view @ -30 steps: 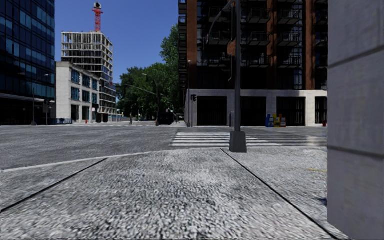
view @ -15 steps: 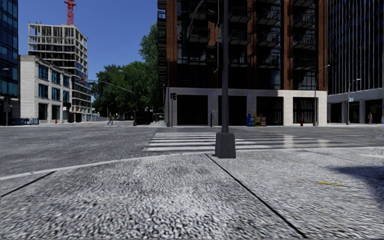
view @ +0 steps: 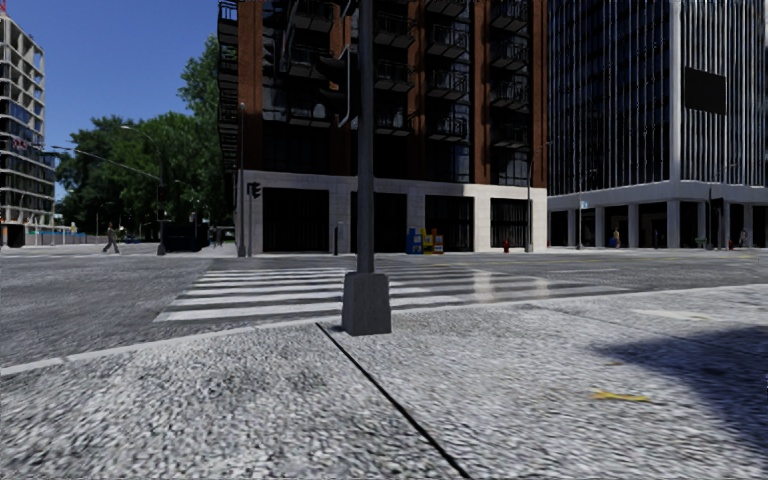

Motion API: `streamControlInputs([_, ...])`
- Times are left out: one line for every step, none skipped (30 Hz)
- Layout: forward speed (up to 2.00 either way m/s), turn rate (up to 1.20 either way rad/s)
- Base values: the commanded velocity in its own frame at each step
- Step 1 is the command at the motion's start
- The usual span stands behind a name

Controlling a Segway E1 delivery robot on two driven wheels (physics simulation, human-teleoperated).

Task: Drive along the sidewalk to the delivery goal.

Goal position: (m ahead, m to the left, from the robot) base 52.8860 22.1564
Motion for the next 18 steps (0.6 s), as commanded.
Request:
streamControlInputs([1.81, -0.56])
streamControlInputs([1.82, -0.56])
streamControlInputs([1.82, -0.56])
streamControlInputs([1.82, -0.56])
streamControlInputs([1.82, -0.56])
streamControlInputs([1.82, -0.56])
streamControlInputs([1.82, -0.56])
streamControlInputs([1.82, -0.56])
streamControlInputs([1.83, -0.56])
streamControlInputs([1.83, -0.56])
streamControlInputs([1.83, -0.56])
streamControlInputs([1.83, -0.56])
streamControlInputs([1.83, -0.56])
streamControlInputs([1.83, -0.56])
streamControlInputs([1.83, -0.56])
streamControlInputs([1.83, -0.56])
streamControlInputs([1.83, -0.56])
streamControlInputs([1.83, -0.56])
